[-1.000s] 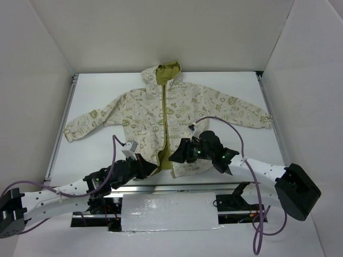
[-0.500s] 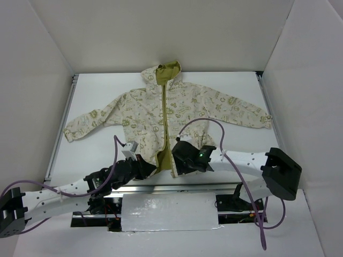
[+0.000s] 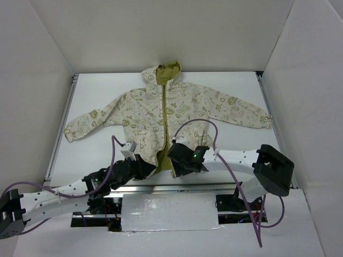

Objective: Zip up the jacket

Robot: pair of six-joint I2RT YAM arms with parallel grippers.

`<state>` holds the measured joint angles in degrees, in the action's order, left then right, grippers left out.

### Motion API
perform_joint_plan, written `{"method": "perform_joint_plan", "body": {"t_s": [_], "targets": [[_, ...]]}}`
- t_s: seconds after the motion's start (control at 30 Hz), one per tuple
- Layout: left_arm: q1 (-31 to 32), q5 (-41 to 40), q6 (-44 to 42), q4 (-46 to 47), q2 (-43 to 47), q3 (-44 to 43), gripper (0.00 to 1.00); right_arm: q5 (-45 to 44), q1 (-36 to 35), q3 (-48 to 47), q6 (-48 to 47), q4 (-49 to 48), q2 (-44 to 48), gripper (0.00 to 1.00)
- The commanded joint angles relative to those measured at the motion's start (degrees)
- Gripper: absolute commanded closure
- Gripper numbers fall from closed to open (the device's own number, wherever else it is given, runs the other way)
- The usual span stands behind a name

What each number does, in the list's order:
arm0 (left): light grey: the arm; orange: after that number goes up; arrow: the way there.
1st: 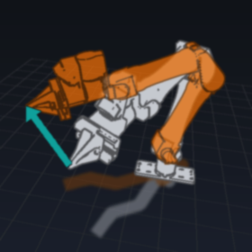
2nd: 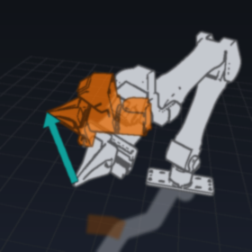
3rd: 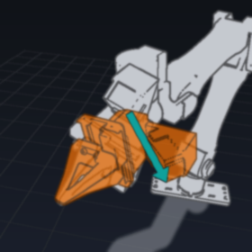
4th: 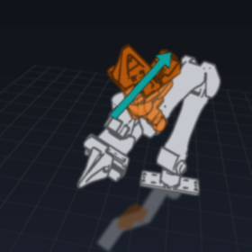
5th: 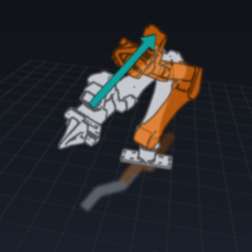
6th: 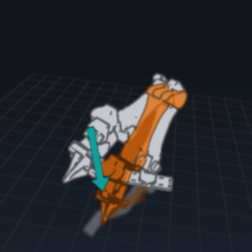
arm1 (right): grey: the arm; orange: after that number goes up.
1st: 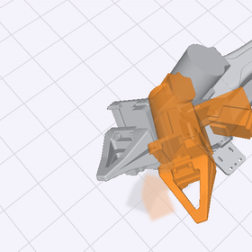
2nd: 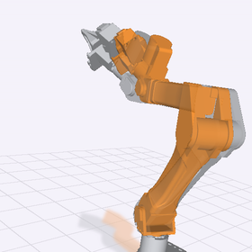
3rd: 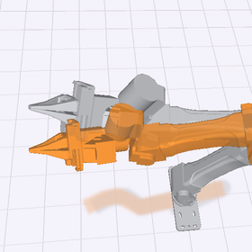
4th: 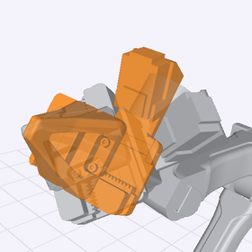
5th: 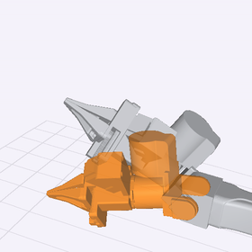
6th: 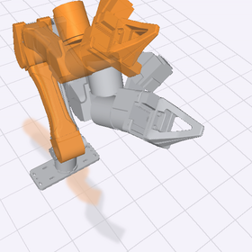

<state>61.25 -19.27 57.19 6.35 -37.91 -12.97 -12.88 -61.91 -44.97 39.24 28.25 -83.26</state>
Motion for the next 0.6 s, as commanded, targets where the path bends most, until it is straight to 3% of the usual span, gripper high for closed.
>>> {"method": "perform_joint_plan", "body": {"t_s": [0.0,0.57], "targets": [[-0.2,-0.5,0.0,1.9,0.2,-0.1,1.0,-1.0,-0.9,-3.1,-0.7,-0.9,-1.5,0.45],[-0.2,-0.4,0.0,1.6,1.0,0.3,1.0,-0.7,-1.6,-4.2,-0.7,-2.5,-6.7,0.47]]}}
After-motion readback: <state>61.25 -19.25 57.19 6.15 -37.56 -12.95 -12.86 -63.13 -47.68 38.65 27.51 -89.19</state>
